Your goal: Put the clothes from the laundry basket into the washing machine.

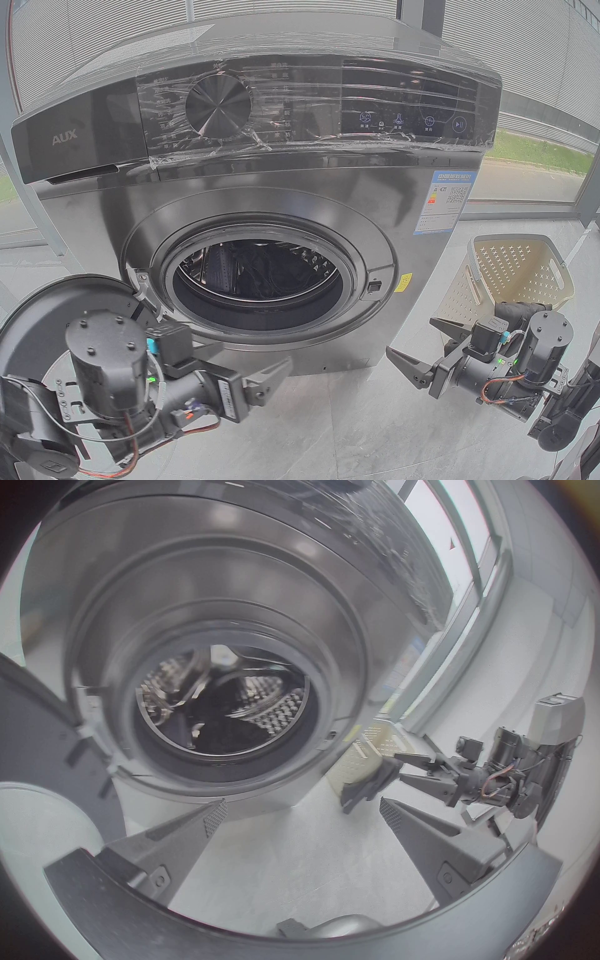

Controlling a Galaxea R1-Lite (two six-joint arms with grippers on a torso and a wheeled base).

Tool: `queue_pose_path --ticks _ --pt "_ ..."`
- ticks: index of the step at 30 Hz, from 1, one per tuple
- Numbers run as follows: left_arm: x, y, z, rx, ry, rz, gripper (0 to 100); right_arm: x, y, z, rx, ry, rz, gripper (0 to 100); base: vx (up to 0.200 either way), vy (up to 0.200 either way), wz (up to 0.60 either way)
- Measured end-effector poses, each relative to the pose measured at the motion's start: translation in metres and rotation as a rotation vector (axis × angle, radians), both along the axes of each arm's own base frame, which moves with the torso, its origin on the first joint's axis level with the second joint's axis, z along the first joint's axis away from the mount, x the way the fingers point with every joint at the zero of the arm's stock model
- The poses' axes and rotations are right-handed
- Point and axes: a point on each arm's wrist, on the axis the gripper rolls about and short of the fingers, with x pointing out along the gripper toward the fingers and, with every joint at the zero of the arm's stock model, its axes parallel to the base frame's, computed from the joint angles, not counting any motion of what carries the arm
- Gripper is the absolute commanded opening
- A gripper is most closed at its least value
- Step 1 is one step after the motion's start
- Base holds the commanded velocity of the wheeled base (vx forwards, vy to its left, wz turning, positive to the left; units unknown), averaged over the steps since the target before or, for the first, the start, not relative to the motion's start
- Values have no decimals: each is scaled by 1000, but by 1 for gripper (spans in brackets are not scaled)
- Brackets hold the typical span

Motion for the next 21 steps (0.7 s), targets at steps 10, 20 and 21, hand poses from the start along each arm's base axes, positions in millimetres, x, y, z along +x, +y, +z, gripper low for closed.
queue_pose_path --ticks 10,20,21 --pt "-12 38 9 25 -107 139 100 -3 -8 -2 -13 15 -26 100 -60 0 0" --pt "-22 54 -5 49 -149 174 100 -5 -10 -3 -16 21 -29 100 -200 0 0" --pt "-23 55 -6 53 -147 177 100 -5 -11 -3 -17 23 -30 100 -200 0 0"
